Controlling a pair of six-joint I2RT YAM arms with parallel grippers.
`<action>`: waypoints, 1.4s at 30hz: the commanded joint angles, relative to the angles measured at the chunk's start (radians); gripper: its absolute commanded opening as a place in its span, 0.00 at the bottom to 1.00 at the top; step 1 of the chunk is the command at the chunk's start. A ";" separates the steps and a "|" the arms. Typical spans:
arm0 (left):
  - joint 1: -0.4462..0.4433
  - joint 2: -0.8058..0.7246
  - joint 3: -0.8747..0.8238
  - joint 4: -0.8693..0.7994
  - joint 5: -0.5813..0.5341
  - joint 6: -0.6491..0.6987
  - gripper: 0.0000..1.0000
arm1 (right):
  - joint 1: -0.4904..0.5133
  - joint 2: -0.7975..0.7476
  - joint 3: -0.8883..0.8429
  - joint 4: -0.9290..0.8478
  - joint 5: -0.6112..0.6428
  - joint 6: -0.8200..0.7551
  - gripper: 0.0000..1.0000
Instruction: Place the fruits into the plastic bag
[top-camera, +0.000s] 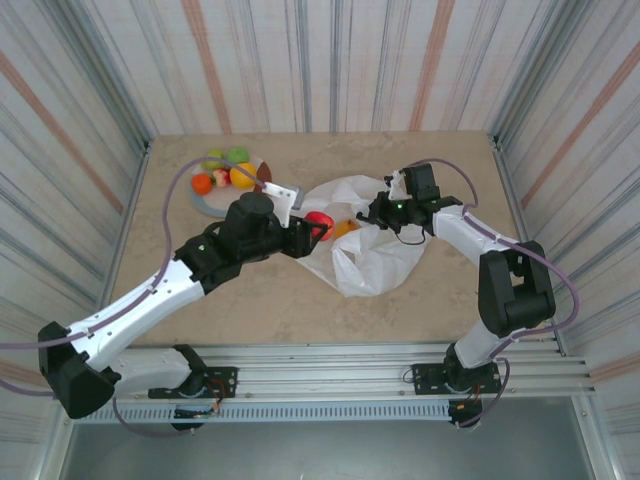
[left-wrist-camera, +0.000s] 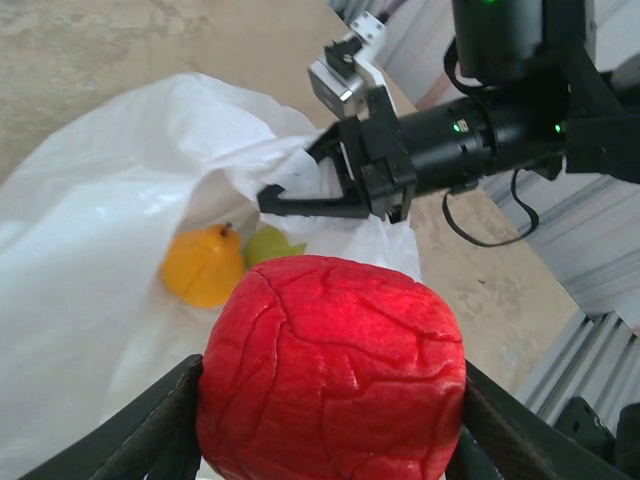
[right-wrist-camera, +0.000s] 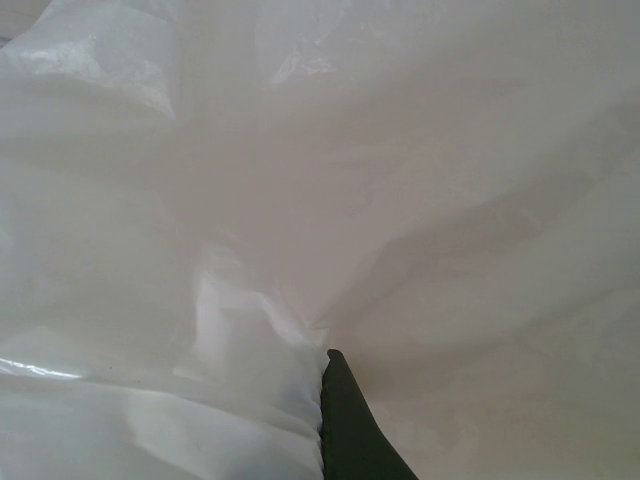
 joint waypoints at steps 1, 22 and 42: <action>-0.009 0.014 -0.042 -0.022 -0.061 -0.002 0.59 | 0.008 -0.031 0.029 -0.003 0.002 0.018 0.00; -0.009 0.400 -0.050 0.263 -0.242 -0.039 0.62 | 0.016 -0.044 0.022 0.068 -0.063 0.093 0.00; -0.011 0.769 0.132 0.670 -0.444 -0.079 0.67 | 0.011 -0.020 0.091 -0.027 -0.064 0.025 0.00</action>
